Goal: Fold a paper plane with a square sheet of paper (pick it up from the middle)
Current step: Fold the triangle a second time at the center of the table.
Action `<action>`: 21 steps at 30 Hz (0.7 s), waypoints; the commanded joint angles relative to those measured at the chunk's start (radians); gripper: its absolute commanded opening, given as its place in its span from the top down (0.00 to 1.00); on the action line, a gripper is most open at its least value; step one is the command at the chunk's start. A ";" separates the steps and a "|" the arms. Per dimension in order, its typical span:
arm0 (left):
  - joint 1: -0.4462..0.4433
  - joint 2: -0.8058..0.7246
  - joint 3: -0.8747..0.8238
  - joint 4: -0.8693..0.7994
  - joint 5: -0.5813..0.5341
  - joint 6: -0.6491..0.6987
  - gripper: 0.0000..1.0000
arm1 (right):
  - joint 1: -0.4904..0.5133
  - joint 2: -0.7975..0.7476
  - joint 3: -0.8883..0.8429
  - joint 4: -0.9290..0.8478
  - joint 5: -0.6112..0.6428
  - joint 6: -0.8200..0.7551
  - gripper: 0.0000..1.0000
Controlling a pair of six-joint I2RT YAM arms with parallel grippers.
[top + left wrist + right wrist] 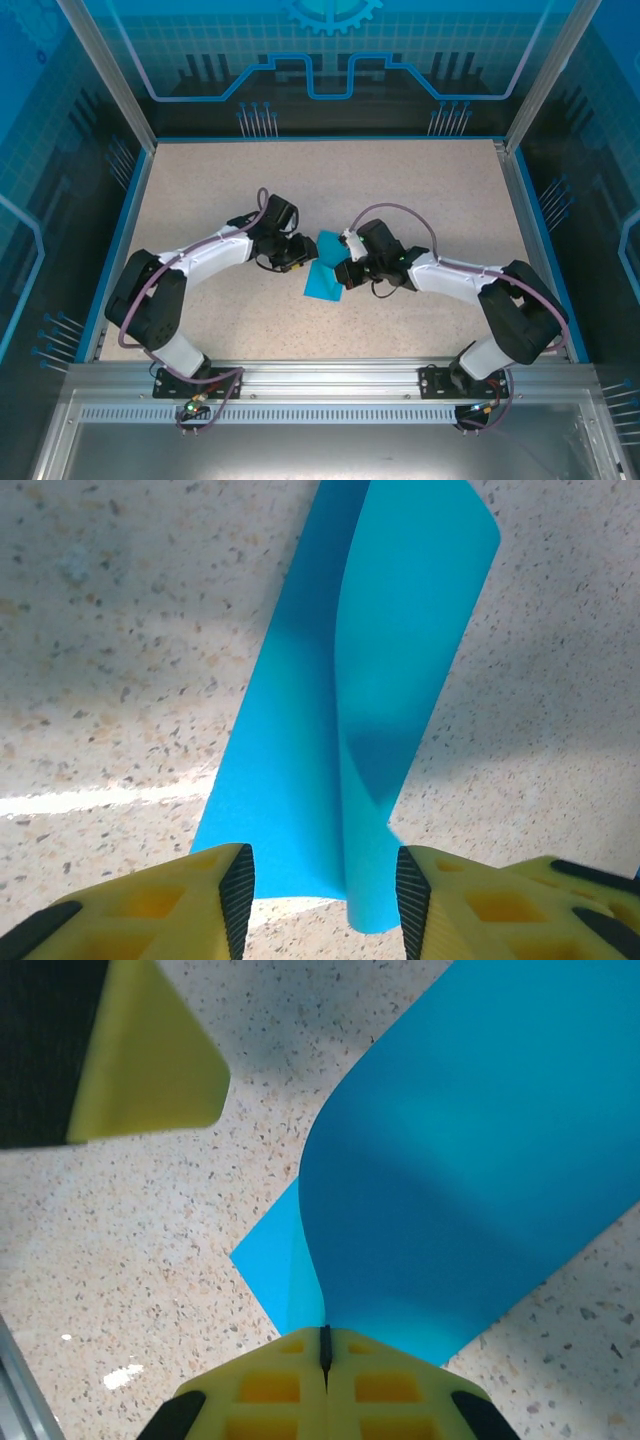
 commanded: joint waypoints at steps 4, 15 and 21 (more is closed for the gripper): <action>0.002 -0.051 -0.059 0.047 0.054 -0.024 0.55 | -0.070 0.064 0.006 0.050 -0.145 -0.036 0.95; -0.008 -0.027 -0.114 0.147 0.138 -0.029 0.60 | -0.128 0.171 0.085 -0.011 -0.225 -0.112 0.95; -0.028 0.010 -0.112 0.172 0.151 -0.036 0.62 | -0.148 0.207 0.131 -0.055 -0.233 -0.152 0.94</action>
